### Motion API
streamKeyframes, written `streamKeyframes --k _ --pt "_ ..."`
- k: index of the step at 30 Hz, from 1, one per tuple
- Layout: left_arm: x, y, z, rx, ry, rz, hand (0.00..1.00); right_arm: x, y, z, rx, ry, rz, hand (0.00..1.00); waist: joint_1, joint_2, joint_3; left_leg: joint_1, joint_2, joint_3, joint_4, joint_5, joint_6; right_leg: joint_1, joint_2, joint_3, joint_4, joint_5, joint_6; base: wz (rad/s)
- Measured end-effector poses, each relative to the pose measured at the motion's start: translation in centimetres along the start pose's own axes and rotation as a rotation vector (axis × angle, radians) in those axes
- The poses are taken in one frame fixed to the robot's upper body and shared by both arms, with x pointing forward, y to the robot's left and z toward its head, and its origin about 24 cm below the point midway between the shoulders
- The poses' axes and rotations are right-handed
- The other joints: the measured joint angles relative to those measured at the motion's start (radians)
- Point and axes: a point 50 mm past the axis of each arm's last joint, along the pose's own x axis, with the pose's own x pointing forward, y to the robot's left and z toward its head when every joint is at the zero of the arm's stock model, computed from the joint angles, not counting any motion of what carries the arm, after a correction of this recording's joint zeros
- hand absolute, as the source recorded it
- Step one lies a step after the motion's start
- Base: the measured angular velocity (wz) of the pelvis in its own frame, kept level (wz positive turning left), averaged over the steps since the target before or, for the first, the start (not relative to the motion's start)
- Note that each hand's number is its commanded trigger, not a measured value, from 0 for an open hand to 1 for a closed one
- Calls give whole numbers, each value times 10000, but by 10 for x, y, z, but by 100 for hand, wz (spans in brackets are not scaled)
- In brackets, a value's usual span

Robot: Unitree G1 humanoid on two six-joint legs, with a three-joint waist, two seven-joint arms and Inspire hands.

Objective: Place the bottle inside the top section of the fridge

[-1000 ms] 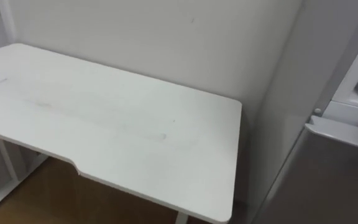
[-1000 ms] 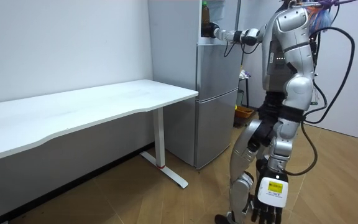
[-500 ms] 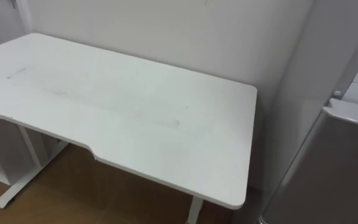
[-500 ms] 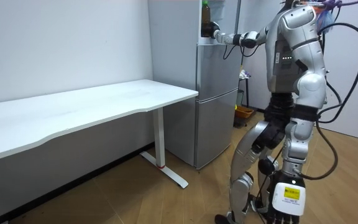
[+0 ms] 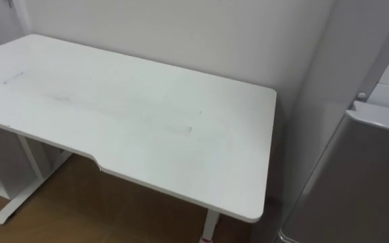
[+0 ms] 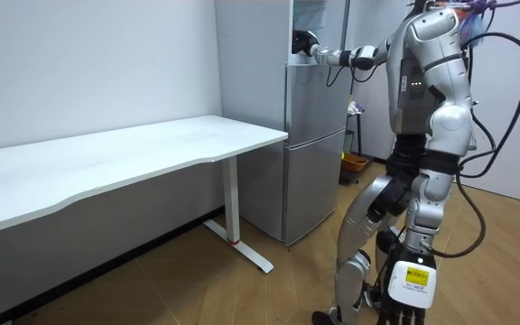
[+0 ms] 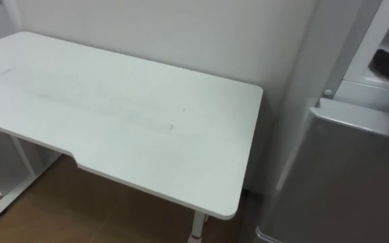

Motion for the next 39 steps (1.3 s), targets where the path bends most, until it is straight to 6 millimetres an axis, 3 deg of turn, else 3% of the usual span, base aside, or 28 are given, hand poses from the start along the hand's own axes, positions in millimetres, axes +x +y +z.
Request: streamKeyframes --k 11,18,29,34,39 --pt "0 -1 3 -6 -92 -60 0 0 0 0 -131 -6 151 0 -109 -13 -10 1 -31 -72 -31 30 0 51 -3 -70 -4 26 -38 1" --pt "-2 1 -7 -222 170 -71 0 -2 3 -5 -471 121 423 0 -167 -35 -15 139 -34 -74 -61 34 -2 224 10 -81 -61 27 -37 0" --pt "-2 -2 -8 -44 168 -466 0 -3 3 -10 -522 353 678 0 -234 -241 -42 175 -29 -87 -126 50 -28 348 36 -119 -154 30 -39 1" --pt "-2 -2 -4 -46 18 -480 0 -4 8 -7 -132 514 966 0 -469 -326 -95 238 -32 -67 -133 63 -25 423 14 -194 -160 32 -37 3" --pt "-2 -2 -2 -39 -47 -418 0 -7 13 -7 455 809 1651 0 -581 -318 -83 679 -106 42 -333 62 -26 741 -53 -133 -170 -23 30 -3"
